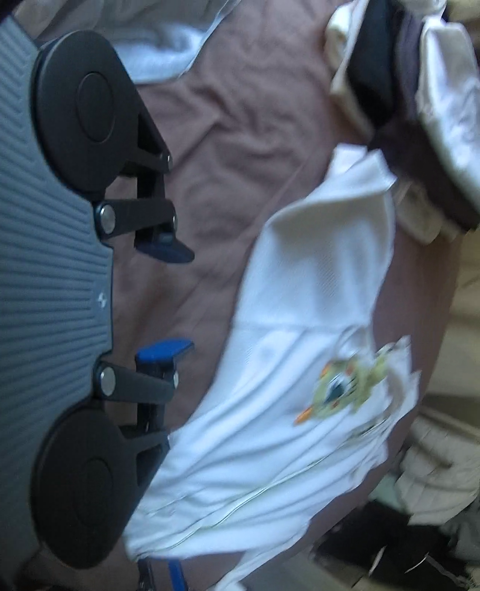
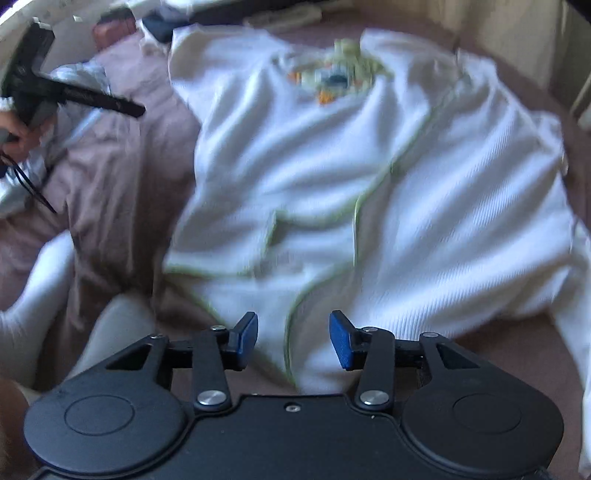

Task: Fold clothes
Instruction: 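Grasp the sleeve cuff with the left tool and fold it over the body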

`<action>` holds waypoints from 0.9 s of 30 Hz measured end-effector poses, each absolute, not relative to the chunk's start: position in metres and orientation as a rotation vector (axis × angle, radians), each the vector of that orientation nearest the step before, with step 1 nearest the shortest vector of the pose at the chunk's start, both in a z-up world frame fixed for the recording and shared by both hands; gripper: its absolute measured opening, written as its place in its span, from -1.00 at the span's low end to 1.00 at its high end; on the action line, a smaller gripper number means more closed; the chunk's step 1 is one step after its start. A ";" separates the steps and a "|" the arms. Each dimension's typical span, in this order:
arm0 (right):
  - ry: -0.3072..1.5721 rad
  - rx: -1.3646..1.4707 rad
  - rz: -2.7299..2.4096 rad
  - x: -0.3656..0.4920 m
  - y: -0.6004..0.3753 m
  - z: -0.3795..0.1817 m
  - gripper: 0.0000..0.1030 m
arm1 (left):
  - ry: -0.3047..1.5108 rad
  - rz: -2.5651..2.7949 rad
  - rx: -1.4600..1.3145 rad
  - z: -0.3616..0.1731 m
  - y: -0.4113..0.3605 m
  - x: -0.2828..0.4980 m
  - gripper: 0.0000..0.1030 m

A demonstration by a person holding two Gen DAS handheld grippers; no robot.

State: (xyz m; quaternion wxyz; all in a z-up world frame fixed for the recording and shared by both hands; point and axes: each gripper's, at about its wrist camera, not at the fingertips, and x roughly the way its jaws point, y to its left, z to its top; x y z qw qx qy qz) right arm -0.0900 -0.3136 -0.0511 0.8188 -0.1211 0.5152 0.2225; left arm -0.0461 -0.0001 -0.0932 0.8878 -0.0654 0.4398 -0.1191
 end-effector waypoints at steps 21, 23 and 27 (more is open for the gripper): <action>0.961 -0.185 0.428 0.073 -0.177 -0.073 0.00 | 0.865 0.066 -0.281 -0.124 0.055 0.073 0.17; 0.982 -0.166 0.428 0.082 -0.167 -0.077 0.00 | 0.885 0.083 -0.306 -0.134 0.058 0.082 0.17; 0.996 -0.123 0.420 0.087 -0.158 -0.084 0.00 | 0.869 0.085 -0.305 -0.138 0.055 0.086 0.17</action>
